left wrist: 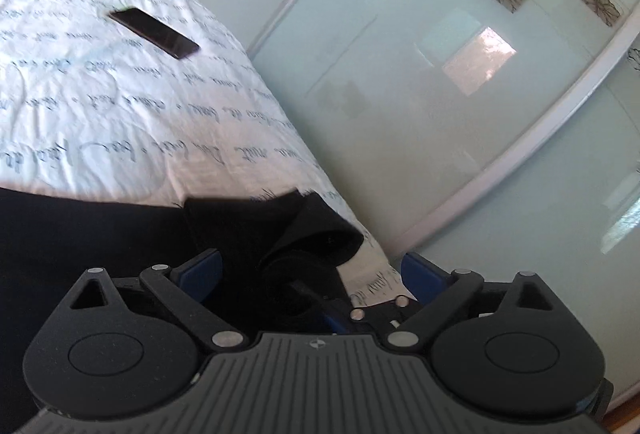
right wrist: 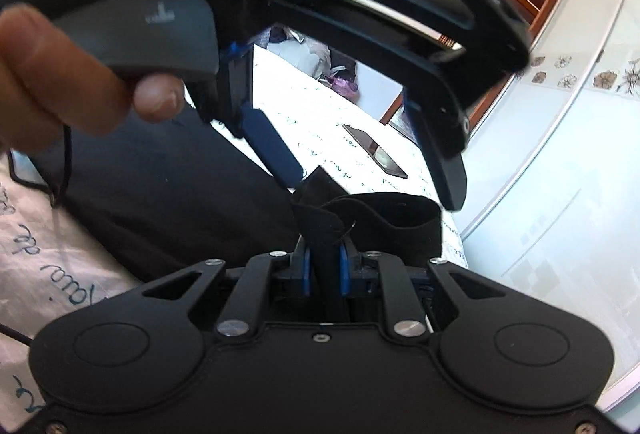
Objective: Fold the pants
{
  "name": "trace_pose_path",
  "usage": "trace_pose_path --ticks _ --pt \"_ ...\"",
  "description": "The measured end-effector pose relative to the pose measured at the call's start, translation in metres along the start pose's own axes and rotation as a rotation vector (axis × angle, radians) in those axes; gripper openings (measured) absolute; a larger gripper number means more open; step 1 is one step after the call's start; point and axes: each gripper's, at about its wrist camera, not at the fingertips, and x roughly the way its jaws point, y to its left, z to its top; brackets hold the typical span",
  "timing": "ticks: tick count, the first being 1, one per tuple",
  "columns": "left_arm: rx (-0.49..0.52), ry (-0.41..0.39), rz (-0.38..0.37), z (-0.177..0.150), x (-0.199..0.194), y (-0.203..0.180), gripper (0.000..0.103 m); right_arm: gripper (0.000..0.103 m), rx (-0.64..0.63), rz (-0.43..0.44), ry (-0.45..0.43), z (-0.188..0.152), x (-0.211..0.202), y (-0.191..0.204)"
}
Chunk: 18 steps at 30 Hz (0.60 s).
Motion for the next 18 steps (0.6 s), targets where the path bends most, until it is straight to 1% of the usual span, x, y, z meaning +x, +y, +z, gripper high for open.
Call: trace_pose_path --ticks 1,2,3,5,7,8,9,10,11,12,13,14,15,16,17,18 --pt "-0.019 -0.032 0.016 0.001 -0.006 0.003 0.097 0.014 0.022 -0.031 0.01 -0.003 0.001 -0.008" --pt "-0.04 -0.053 0.029 0.004 -0.011 0.008 0.097 0.014 0.084 -0.058 0.022 -0.008 0.003 -0.024" --pt "-0.063 -0.071 0.043 0.007 -0.018 0.012 0.097 0.014 0.182 -0.084 0.037 -0.015 0.005 -0.047" --pt "-0.09 -0.091 0.073 0.011 -0.029 0.021 0.097 0.014 0.423 -0.158 0.05 -0.038 0.003 -0.1" --pt "-0.091 -0.084 0.127 0.013 -0.036 0.031 0.097 0.014 0.756 -0.227 0.042 -0.075 -0.01 -0.158" --pt "-0.094 -0.075 0.166 0.014 -0.038 0.037 0.097 0.014 0.978 -0.225 0.03 -0.104 -0.019 -0.186" --pt "-0.1 -0.067 0.199 0.014 -0.041 0.042 0.097 0.014 1.198 -0.169 0.005 -0.134 -0.025 -0.205" --pt "-0.109 -0.06 0.218 0.013 -0.042 0.046 0.097 0.014 1.409 -0.094 -0.019 -0.165 -0.025 -0.217" --pt "-0.122 -0.05 0.226 0.011 -0.043 0.051 0.097 0.015 1.592 -0.027 -0.013 -0.193 -0.022 -0.219" --pt "-0.139 -0.041 0.226 0.009 -0.043 0.056 0.097 0.02 1.687 0.006 0.017 -0.211 -0.018 -0.217" --pt "-0.155 -0.035 0.221 0.007 -0.043 0.06 0.097 0.021 1.723 0.008 0.056 -0.22 -0.016 -0.21" --pt "-0.166 -0.03 0.218 0.005 -0.044 0.062 0.097 0.025 1.734 0.003 0.082 -0.226 -0.014 -0.205" --pt "-0.17 -0.025 0.219 0.005 -0.044 0.062 0.097 0.026 1.747 0.005 0.068 -0.229 -0.015 -0.199" --pt "-0.165 -0.022 0.227 0.002 -0.044 0.063 0.097 0.028 1.76 0.0 0.04 -0.224 -0.021 -0.192" --pt "-0.156 -0.021 0.235 0.002 -0.045 0.061 0.097 0.04 1.769 0.009 0.021 -0.222 -0.025 -0.191" --pt "-0.141 -0.022 0.248 0.001 -0.045 0.06 0.097 0.055 1.771 0.024 0.004 -0.22 -0.028 -0.19"
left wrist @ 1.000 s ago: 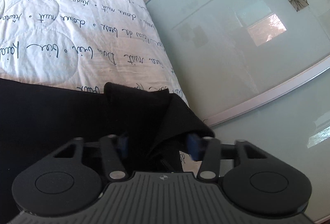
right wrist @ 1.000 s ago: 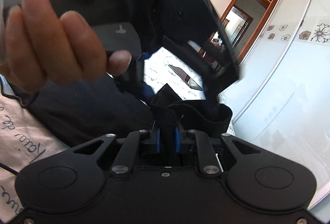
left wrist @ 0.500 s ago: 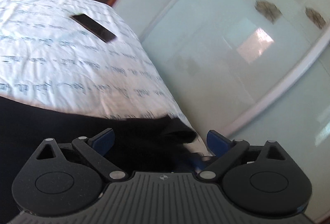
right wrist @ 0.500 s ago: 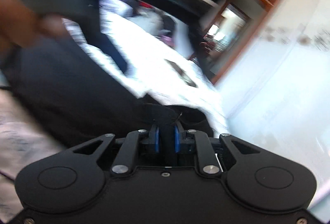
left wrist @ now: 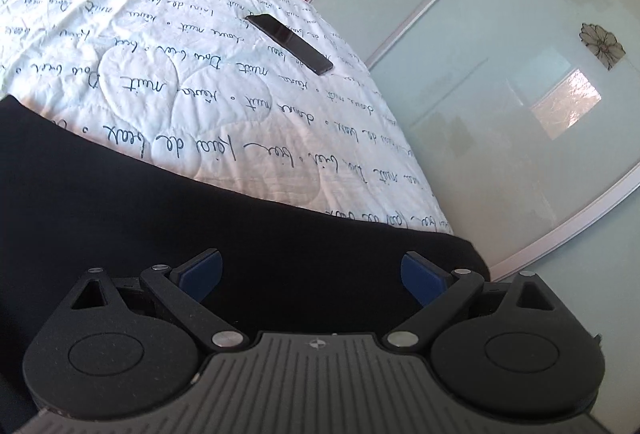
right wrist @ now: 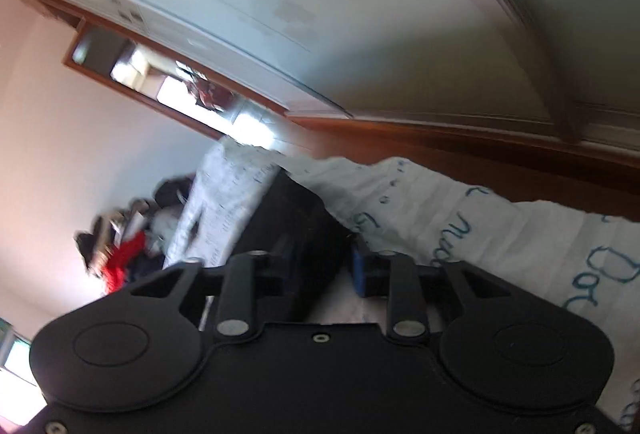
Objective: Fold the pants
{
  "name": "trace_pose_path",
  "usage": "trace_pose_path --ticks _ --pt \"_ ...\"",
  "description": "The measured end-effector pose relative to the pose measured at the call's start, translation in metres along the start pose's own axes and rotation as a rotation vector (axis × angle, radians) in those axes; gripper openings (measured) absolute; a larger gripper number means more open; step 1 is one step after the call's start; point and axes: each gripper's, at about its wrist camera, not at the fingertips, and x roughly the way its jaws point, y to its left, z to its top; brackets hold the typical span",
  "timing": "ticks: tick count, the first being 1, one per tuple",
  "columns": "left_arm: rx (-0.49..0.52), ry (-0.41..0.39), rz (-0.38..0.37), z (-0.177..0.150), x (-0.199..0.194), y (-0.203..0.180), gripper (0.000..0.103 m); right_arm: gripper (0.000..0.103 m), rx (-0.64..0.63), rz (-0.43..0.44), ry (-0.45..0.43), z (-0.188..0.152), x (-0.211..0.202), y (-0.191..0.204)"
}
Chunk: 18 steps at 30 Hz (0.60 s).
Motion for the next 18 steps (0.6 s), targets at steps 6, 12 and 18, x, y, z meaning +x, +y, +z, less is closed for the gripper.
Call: trace_pose_path --ticks 6,12,18 --pt "0.01 -0.085 0.044 0.003 -0.023 -0.003 0.096 0.011 -0.088 -0.022 0.024 -0.009 0.03 0.031" --pt "-0.015 -0.209 0.309 0.02 -0.078 0.019 0.096 0.01 -0.53 0.008 -0.095 -0.048 0.042 0.123" --pt "-0.144 -0.353 0.455 0.03 -0.139 0.058 0.097 0.011 -1.167 0.106 -0.051 -0.179 0.06 0.231"
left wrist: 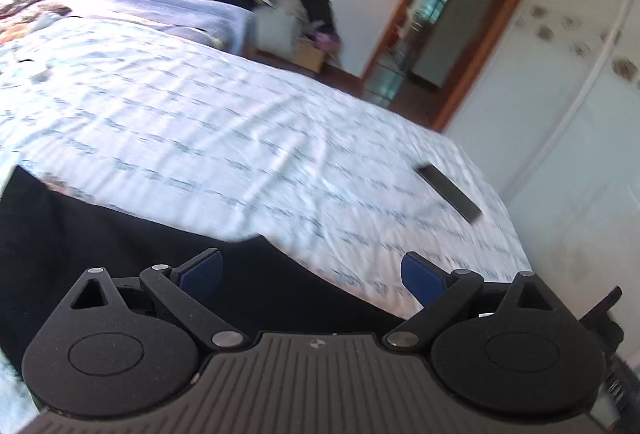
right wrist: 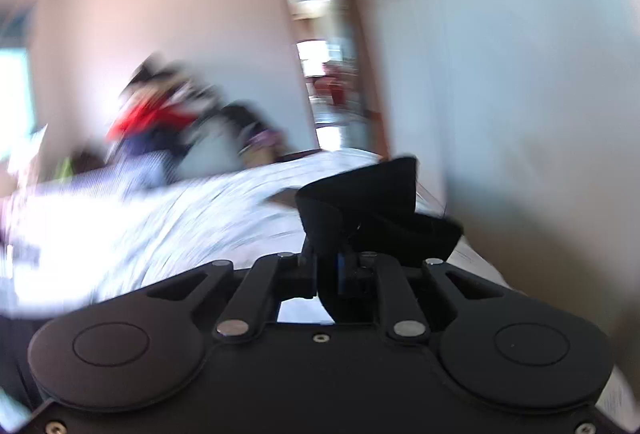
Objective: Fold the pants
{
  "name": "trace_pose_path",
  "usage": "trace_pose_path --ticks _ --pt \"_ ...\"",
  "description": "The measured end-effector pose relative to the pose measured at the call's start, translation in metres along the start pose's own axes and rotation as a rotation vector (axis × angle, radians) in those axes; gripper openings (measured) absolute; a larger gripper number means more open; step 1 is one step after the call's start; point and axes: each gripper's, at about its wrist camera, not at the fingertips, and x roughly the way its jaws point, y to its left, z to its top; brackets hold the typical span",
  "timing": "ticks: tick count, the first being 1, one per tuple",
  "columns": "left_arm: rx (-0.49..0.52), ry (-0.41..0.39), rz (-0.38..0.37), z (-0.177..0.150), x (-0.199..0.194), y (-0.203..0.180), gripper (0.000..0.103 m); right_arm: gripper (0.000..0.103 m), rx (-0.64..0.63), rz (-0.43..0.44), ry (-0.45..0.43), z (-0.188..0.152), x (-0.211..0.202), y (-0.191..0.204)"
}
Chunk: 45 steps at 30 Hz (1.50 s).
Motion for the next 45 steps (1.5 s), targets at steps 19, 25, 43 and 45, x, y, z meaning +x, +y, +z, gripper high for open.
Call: trace_pose_path --ticks 19,25,43,45 --pt "0.241 0.12 0.045 -0.039 0.027 0.006 0.097 0.042 -0.358 0.47 0.186 -0.027 0.01 0.106" --pt "0.432 0.192 -0.044 -0.076 0.045 -0.034 0.097 0.042 -0.37 0.175 0.333 -0.037 0.056 0.043" --pt "0.371 0.121 0.212 -0.022 -0.081 0.056 0.092 0.082 -0.006 0.211 0.119 0.016 -0.078 -0.035" --pt "0.374 0.093 0.309 -0.017 -0.11 0.075 0.092 0.085 0.065 0.223 0.1 0.024 -0.097 -0.042"
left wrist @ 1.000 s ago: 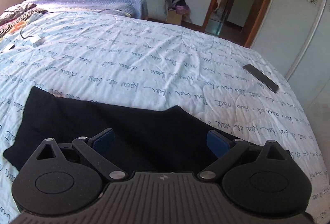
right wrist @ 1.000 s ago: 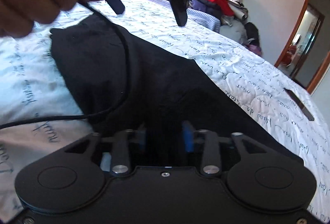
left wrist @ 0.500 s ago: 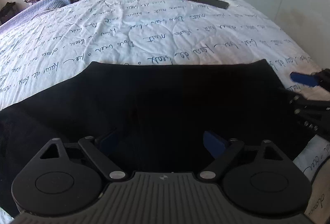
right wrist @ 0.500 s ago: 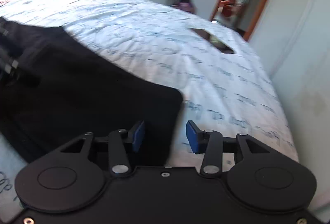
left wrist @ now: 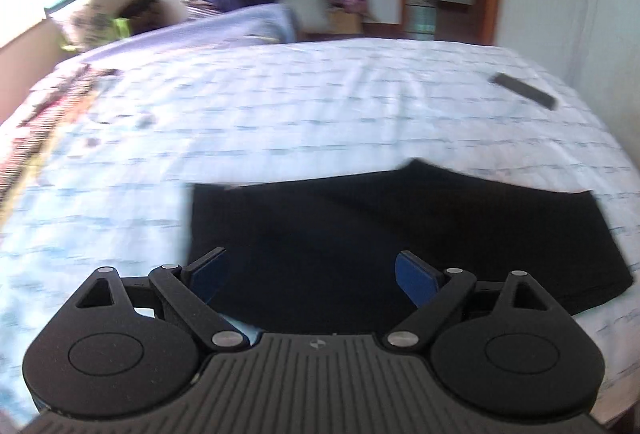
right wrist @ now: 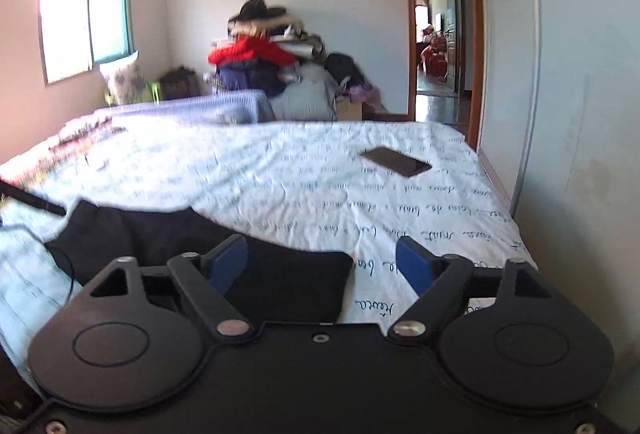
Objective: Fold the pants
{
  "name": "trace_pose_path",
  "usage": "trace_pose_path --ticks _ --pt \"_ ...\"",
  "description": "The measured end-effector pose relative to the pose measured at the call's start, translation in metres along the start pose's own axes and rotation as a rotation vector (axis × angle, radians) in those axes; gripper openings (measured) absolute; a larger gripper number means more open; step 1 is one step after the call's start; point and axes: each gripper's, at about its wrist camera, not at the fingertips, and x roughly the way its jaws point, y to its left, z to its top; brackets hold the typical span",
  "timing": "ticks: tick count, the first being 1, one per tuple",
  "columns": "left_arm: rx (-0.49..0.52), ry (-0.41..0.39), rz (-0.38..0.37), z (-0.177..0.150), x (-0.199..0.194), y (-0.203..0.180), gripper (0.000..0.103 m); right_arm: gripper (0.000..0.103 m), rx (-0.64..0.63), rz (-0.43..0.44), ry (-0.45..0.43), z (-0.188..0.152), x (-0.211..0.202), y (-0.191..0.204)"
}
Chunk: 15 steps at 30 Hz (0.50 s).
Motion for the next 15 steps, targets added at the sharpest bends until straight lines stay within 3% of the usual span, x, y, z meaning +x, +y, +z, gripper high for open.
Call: trace_pose_path --ticks 7,9,10,12,15 --pt "-0.121 -0.064 0.367 -0.011 -0.077 0.093 0.099 0.096 0.318 0.144 -0.067 0.01 -0.041 -0.013" --pt "-0.173 -0.105 0.445 -0.009 -0.086 0.108 0.101 0.101 0.267 0.128 -0.081 0.004 -0.033 -0.012" --pt "-0.196 -0.123 0.463 -0.008 -0.087 0.111 0.102 0.101 0.219 0.076 -0.082 -0.001 -0.024 -0.009" --pt "-0.226 -0.14 0.408 -0.006 -0.075 0.103 0.102 0.101 0.117 -0.05 -0.05 -0.017 0.007 -0.003" --pt "-0.21 -0.059 0.138 -0.006 -0.028 0.06 0.102 0.095 0.035 -0.111 0.048 -0.045 0.063 0.0"
